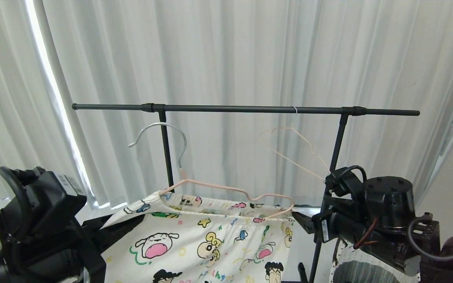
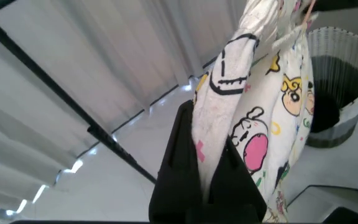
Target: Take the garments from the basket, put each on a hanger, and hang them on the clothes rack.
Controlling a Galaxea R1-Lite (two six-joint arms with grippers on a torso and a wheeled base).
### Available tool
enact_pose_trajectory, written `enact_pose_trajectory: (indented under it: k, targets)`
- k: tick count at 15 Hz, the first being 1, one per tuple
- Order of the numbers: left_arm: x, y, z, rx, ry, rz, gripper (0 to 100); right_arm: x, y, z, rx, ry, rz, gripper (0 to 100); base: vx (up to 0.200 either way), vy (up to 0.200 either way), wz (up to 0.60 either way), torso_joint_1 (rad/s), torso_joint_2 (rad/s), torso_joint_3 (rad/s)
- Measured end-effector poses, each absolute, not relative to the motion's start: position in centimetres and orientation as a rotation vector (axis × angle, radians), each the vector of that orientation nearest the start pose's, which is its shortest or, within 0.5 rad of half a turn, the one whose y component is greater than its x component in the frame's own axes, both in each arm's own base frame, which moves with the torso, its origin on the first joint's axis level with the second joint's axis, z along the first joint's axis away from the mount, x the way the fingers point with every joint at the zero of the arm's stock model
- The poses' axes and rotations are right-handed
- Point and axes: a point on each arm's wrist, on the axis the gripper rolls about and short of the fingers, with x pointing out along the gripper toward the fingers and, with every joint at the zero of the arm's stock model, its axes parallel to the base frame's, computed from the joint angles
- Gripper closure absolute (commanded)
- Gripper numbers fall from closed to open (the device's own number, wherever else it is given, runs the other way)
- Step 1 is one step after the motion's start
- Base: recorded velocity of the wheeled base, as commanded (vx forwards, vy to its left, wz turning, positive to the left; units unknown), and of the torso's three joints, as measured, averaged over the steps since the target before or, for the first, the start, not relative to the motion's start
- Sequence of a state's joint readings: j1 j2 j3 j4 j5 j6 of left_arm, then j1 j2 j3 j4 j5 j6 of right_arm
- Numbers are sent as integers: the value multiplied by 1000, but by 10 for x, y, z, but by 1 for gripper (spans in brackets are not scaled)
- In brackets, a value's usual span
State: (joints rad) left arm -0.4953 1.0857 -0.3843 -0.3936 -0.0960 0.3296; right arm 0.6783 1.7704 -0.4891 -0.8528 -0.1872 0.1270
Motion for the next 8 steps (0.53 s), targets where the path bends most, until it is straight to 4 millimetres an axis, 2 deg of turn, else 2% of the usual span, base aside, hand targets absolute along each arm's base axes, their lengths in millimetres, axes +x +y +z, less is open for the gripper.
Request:
enact_pose_trajectory:
  k: [5, 8]
  targets:
    - [111, -60, 166, 448, 232, -562, 100, 214, 166, 110, -57, 411, 463, 0, 0, 0, 0, 0, 0, 0]
    - [111, -60, 158, 508, 251, -572, 100, 203, 159, 112, -67, 424, 512, 0, 0, 0, 0, 0, 0, 0]
